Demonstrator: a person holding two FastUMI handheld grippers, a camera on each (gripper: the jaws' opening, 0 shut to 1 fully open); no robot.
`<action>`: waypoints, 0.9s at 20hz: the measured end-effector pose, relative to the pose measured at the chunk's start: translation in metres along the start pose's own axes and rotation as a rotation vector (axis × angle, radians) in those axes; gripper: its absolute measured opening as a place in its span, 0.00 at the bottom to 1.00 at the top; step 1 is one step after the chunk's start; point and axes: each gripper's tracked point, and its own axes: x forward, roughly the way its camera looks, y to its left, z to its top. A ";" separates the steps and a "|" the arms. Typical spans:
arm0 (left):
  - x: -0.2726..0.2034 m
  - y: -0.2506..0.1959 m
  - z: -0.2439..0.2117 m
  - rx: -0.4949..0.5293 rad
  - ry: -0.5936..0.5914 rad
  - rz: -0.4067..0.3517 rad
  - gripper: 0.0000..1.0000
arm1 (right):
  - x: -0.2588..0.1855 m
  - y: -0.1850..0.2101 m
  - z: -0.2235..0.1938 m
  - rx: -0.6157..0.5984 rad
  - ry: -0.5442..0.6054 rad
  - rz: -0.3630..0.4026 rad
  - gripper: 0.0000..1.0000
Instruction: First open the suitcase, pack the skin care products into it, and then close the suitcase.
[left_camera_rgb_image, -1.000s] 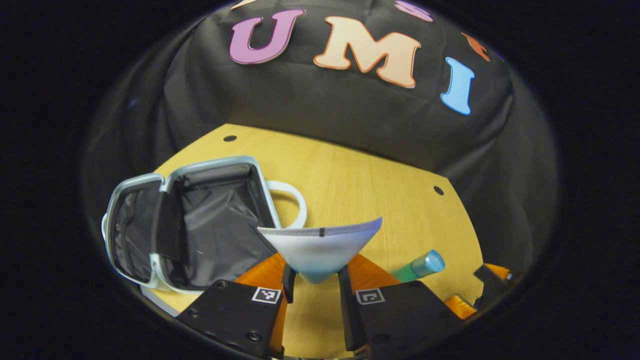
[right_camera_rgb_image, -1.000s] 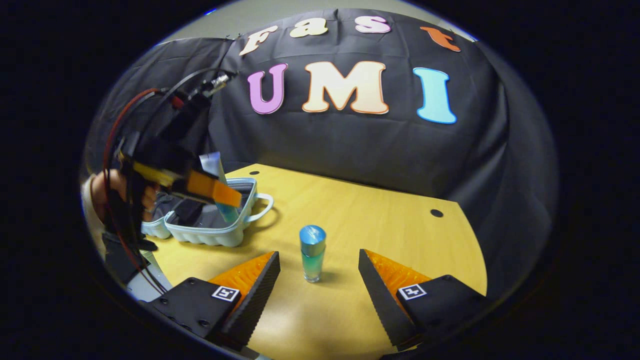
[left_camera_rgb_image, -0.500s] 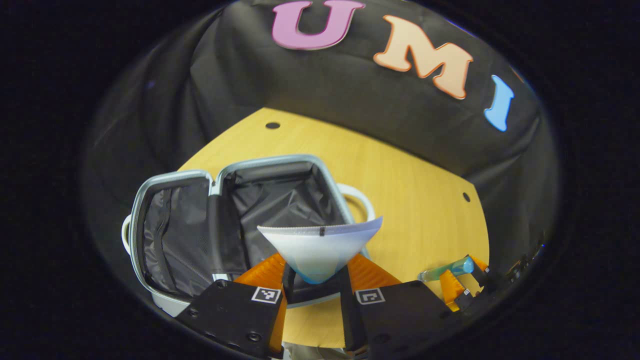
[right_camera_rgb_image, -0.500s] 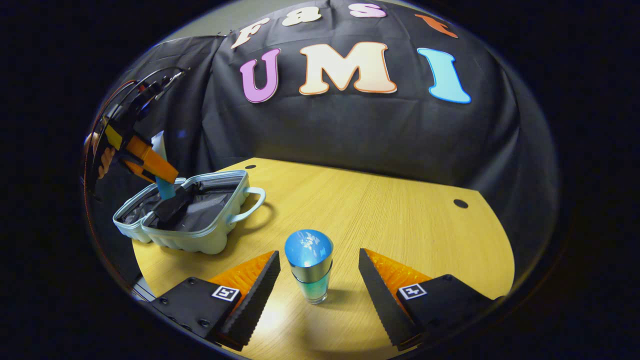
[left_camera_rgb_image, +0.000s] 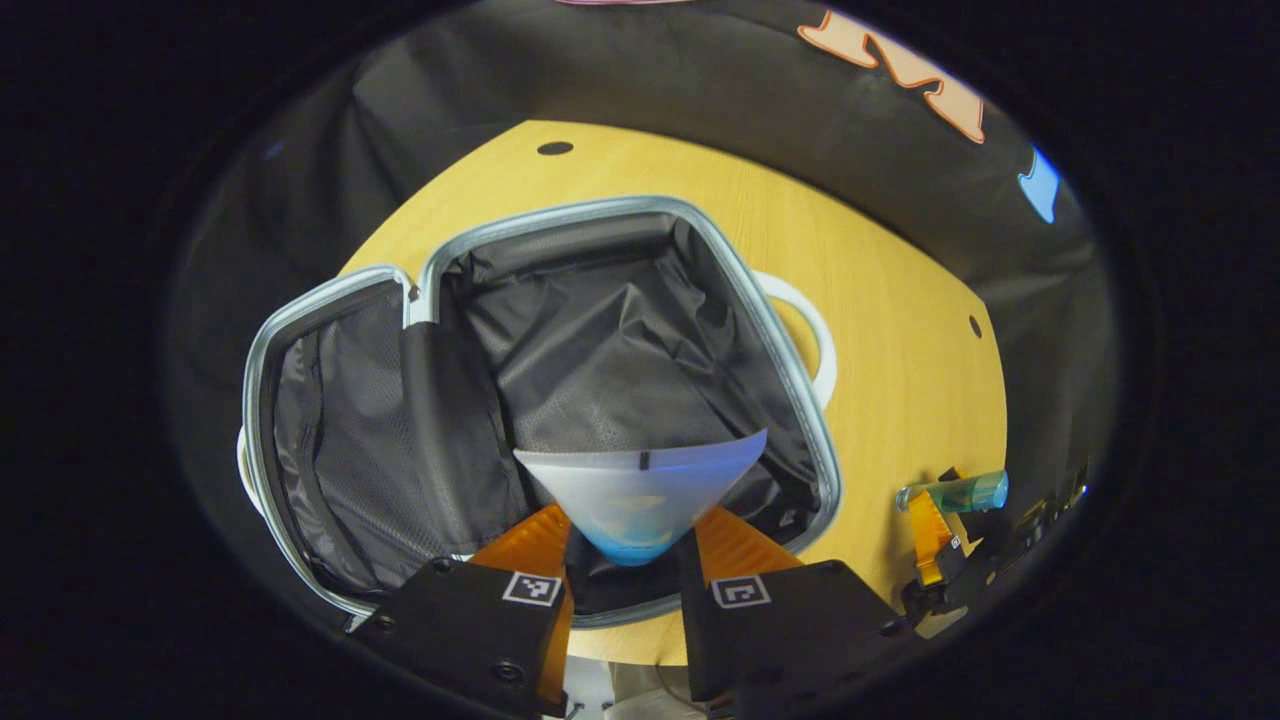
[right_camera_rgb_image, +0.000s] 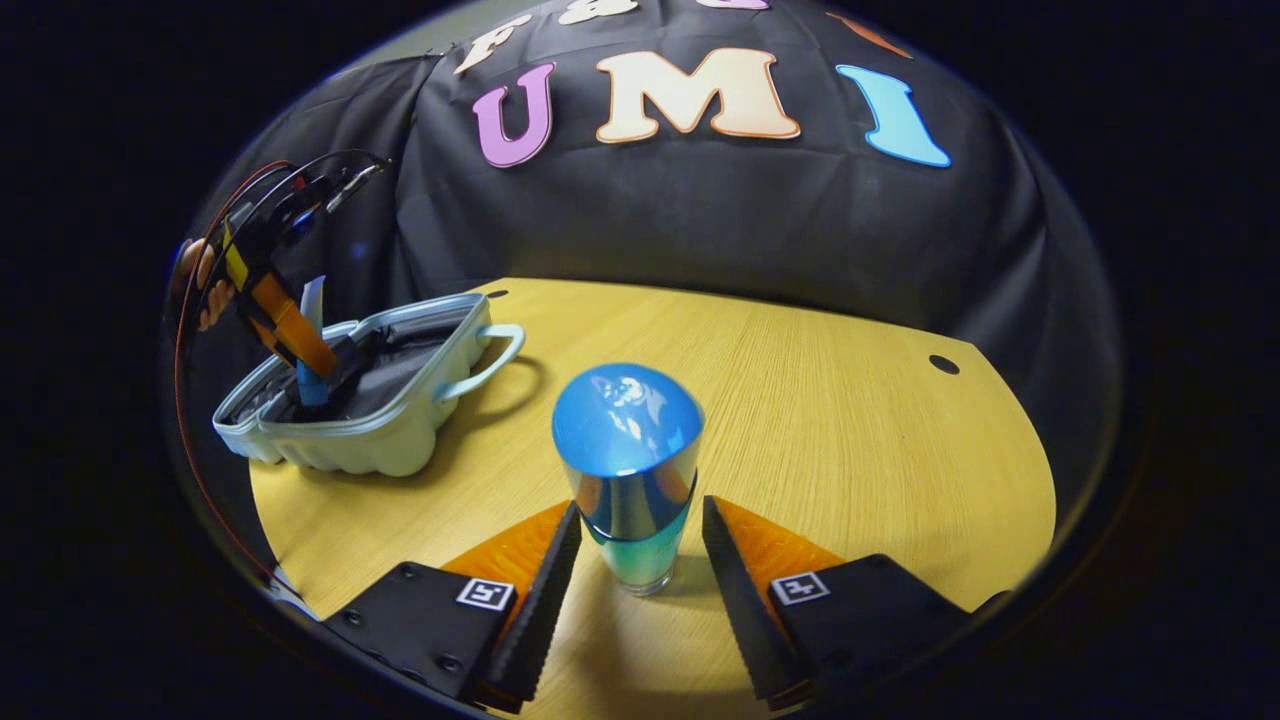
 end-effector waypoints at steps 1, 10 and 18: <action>0.003 0.001 -0.001 0.001 0.019 -0.002 0.40 | 0.002 0.000 -0.003 0.006 0.010 0.003 0.74; 0.008 0.012 -0.001 0.010 0.042 0.013 0.72 | 0.004 -0.002 -0.006 0.033 0.069 0.007 0.43; -0.047 0.022 0.006 0.077 -0.088 -0.011 0.96 | -0.018 0.031 0.060 0.035 0.055 0.065 0.43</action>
